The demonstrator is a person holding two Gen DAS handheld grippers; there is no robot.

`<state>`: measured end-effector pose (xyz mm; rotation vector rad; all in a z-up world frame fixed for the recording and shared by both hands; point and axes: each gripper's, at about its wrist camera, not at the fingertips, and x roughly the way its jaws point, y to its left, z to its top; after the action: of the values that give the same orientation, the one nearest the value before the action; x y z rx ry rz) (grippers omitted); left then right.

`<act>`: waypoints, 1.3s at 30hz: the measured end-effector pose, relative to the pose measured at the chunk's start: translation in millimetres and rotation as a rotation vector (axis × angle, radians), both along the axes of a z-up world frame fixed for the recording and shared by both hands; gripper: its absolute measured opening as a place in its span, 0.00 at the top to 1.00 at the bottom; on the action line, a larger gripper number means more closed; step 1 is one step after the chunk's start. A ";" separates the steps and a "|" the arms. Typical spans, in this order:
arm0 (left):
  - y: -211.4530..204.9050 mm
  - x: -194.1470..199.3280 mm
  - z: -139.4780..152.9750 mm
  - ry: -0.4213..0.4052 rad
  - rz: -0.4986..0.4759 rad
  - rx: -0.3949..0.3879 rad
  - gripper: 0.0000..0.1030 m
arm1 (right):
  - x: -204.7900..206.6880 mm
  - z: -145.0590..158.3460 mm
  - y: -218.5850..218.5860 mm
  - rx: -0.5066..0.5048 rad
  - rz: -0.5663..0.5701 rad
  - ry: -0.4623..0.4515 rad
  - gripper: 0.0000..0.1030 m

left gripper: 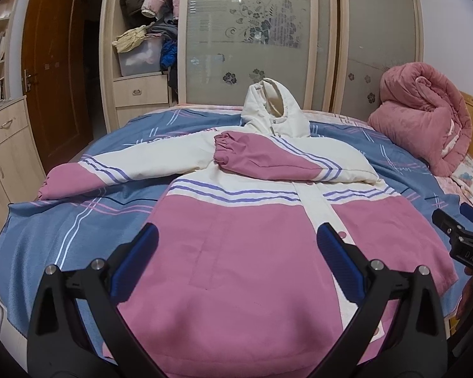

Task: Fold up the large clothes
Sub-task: 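Move the left tool toward the other pink sleeve cuff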

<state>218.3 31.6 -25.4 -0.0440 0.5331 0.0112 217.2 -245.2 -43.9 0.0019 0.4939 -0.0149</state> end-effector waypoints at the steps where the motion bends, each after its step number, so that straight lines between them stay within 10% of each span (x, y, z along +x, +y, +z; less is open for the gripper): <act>1: -1.6 0.5 -0.9 0.003 -0.004 0.002 0.02 | -0.2 0.0 -0.3 0.000 -0.001 0.000 0.01; 39: 6.9 9.2 -12.6 0.048 -0.004 -0.049 0.02 | -0.1 -2.2 -4.1 0.004 0.006 0.004 0.01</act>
<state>227.4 38.5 -38.0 -0.0903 0.5812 -0.0045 217.1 -249.3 -46.1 0.0045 0.4981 -0.0077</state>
